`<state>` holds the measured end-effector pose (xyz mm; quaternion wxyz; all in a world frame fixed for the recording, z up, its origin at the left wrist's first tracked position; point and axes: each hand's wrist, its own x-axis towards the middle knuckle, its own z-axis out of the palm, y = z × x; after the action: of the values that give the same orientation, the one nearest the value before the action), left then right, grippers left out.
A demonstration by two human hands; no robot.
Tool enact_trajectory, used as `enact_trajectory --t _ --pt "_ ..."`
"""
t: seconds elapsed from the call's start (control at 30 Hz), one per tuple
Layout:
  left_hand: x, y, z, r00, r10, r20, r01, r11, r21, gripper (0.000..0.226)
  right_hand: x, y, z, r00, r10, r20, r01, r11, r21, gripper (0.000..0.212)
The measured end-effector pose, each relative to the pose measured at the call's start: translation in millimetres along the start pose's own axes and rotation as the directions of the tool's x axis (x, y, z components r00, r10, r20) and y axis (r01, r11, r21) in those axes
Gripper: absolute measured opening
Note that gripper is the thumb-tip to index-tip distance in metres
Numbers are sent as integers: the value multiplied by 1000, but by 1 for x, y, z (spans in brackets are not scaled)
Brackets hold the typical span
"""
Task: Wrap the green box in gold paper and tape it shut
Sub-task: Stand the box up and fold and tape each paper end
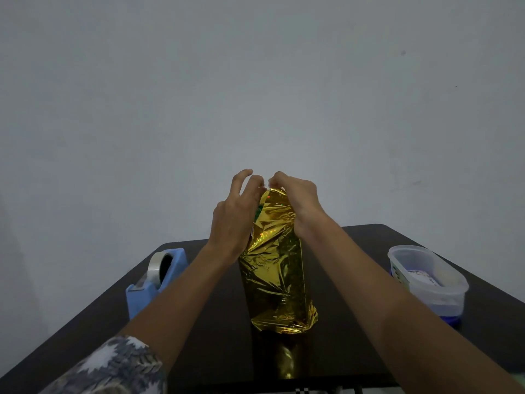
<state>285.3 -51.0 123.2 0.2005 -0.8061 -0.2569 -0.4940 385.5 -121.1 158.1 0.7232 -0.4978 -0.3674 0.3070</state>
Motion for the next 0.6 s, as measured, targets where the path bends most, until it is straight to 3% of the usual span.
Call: enact_trajectory --t 0.1,0.23,0.3,0.37,0.5,0.6 --pt "0 0 -1 999 -5 -31 4 999 -39 19 1 4 -3 995 -90 51 90 996 -14 13" --pt "3 5 -5 989 -139 -54 122 963 -238 21 6 20 -12 979 -169 111 179 980 -85 58" --pt "5 3 -3 978 -202 -53 179 942 -285 16 9 26 -18 980 -163 116 173 982 -78 65" --pt "7 1 -1 964 -262 -37 234 909 -345 11 11 29 -24 976 -181 120 189 981 -52 58" --pt "11 -5 1 935 -354 -9 308 824 -476 10 17 27 -36 955 -212 209 242 962 -130 16" --pt "13 -11 2 921 -390 -14 330 798 -505 14 22 29 -45 933 -204 298 267 945 -191 12"
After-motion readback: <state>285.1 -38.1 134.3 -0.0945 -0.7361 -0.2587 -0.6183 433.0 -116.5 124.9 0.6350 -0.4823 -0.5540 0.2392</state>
